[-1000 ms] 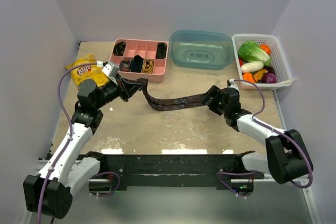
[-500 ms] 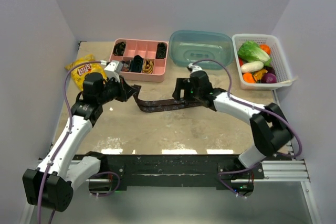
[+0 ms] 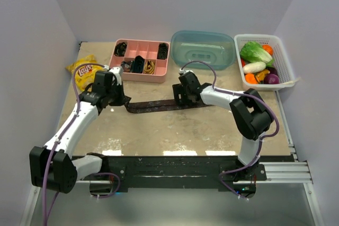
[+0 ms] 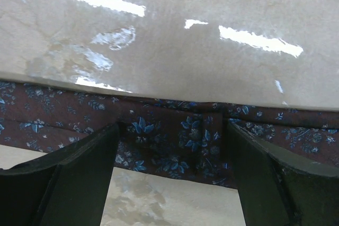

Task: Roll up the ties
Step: Flatten out the tie at the center of the board.

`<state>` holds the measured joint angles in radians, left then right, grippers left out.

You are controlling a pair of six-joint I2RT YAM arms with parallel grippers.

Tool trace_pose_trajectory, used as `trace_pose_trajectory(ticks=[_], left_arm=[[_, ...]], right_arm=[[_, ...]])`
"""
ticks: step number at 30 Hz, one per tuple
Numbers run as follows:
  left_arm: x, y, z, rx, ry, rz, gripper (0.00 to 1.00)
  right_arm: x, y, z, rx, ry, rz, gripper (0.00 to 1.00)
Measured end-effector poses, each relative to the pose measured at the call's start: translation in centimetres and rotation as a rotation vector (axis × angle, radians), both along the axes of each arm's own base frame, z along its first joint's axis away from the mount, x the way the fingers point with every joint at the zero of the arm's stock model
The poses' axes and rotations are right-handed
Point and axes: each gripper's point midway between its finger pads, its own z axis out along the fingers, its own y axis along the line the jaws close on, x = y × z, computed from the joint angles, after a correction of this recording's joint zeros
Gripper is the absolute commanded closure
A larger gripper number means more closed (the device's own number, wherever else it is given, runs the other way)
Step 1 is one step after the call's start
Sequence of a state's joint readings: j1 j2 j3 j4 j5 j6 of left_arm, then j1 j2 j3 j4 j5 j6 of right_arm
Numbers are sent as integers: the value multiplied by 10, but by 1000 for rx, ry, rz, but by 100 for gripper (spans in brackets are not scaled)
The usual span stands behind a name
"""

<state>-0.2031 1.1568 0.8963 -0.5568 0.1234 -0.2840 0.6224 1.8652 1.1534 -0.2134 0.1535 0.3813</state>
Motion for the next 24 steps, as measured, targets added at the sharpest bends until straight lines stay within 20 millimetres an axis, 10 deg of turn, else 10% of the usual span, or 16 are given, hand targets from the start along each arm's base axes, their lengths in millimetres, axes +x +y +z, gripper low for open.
trace_pose_trajectory(ticks=[13,24], left_arm=[[-2,36,-49,227,185,67,88],[4,30,-46,234,214,-1,100]], right_arm=[[-33,-49,-6,-122,70,-116,15],[-35,-99,3,-238,86,-196,11]])
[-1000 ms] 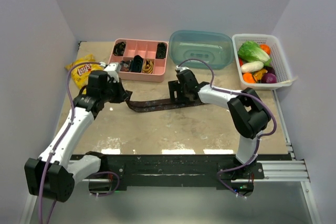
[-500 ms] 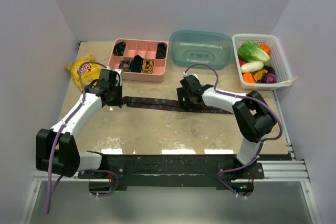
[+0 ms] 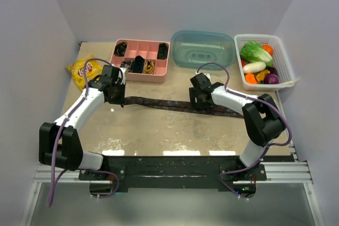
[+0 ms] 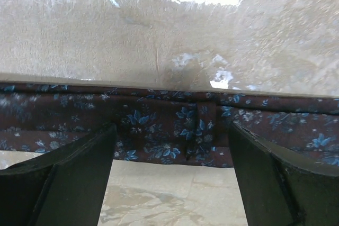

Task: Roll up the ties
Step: Flatten out the tie at the center of the board.

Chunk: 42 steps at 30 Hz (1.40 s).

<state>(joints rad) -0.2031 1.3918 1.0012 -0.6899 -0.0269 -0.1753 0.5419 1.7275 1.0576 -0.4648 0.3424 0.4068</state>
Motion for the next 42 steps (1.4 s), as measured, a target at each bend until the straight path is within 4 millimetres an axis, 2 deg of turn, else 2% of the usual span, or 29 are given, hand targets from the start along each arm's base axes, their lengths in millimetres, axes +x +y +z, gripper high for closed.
trace_pose_trajectory(ticks=[5,9,13,16,20,23,26,30,35,42], left_arm=[[3,-30,18,-145,-21,-103,100],[-2,-50,32,-254,-24,-181,100],[-11,-58,34,-308,5,-231,100],[-16,-56,31,-309,32,-230,100],[-18,-49,21,-292,79,-213,100],[-17,-45,15,-266,105,-197,100],[-11,-38,11,-231,115,-177,100],[-4,-29,7,-188,120,-148,100],[-1,-18,-2,-129,140,-121,96],[4,-6,-10,-59,170,-87,91]], right_arm=[[17,8,21,-1,-42,50,9],[34,27,41,52,-90,109,8],[45,49,55,107,-117,177,8],[55,73,54,141,-118,240,8],[66,112,35,173,-79,335,7],[63,139,16,196,-36,412,7],[55,157,1,228,4,468,8],[44,175,1,266,19,531,9],[29,188,-2,271,34,592,11],[-4,189,-4,257,59,680,12]])
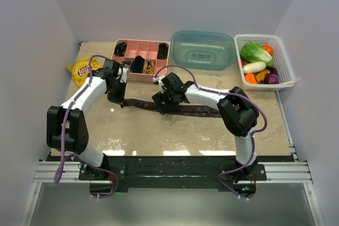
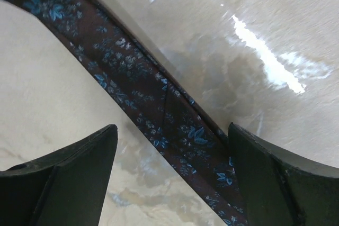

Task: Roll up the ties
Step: Flatten out the tie at the center of the board, then roll the tie at the center of the board.

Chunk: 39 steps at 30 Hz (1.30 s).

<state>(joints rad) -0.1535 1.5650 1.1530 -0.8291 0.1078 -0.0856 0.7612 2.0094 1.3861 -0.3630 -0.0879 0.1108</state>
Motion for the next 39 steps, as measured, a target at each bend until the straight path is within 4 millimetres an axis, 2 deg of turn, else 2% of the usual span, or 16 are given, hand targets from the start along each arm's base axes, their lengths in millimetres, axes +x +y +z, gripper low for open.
trace_pose_trajectory(ticks=[4,7,9,10,15,17,20,23,26,28,31,32,34,37,39], left_arm=[[2,9,-6,50,17,16,81],[1,16,-9,92,28,31,61],[3,23,-9,127,25,48,51],[4,27,-8,149,20,57,43],[15,47,-1,255,-29,130,31],[20,50,2,268,-56,154,30],[30,45,15,222,-155,190,26],[37,32,38,109,-311,233,26],[41,23,53,13,-429,275,25],[43,22,51,-18,-465,313,22],[37,26,33,-26,-466,367,22],[28,30,20,-27,-457,395,22],[20,37,10,-32,-452,431,22],[4,53,-3,-65,-474,502,22],[-4,70,-8,-103,-501,572,23]], right_arm=[[-15,-4,0,-5,19,46,11],[-23,-6,0,-13,29,74,4],[-27,-8,0,-27,34,82,1],[-29,-9,-1,-35,33,86,1],[-30,-14,-1,-80,16,78,1],[-32,-18,1,-94,15,67,1],[-29,-19,11,-86,-6,48,1],[-24,-15,31,-42,-42,22,1],[-15,-3,55,26,-80,-10,1],[-9,9,68,82,-95,-22,1],[-4,26,84,168,-100,-30,4],[-3,33,88,195,-93,-27,5],[5,53,98,255,-91,-17,9],[14,79,102,307,-84,2,22],[16,97,98,330,-69,24,31]])
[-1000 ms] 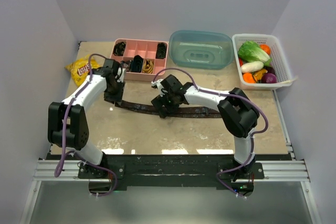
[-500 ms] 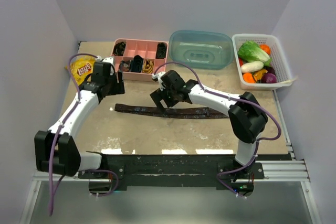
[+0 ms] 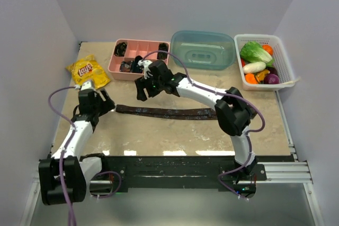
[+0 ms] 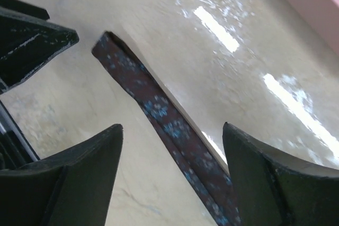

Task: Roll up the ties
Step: Roll the tie at the center of the board.

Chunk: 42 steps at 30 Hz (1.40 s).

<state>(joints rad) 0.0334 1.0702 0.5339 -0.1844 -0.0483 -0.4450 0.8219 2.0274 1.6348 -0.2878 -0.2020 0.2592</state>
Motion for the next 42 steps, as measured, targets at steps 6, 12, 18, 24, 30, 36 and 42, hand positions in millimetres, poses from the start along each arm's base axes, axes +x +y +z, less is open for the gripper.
trace_pose_trajectory(ticks=[6,12,18,24,30,36,42], left_arm=[[-1,14,-10,-171,-136,49,26],[9,-14,-10,-330,-230,-74,35],[14,-23,-10,-377,-264,-117,44],[15,-24,-15,-383,-252,-119,48],[14,-23,-22,-384,-230,-106,49],[10,-22,-36,-393,-188,-89,50],[4,-24,-49,-403,-158,-83,53]], right_arm=[[0,33,-23,28,56,47,59],[-5,51,-40,47,102,71,78],[-7,66,-34,90,109,79,94],[-6,88,-25,137,93,110,100],[-17,103,-44,121,112,139,100],[-27,109,-73,84,147,155,100],[-27,111,-95,58,165,147,100]])
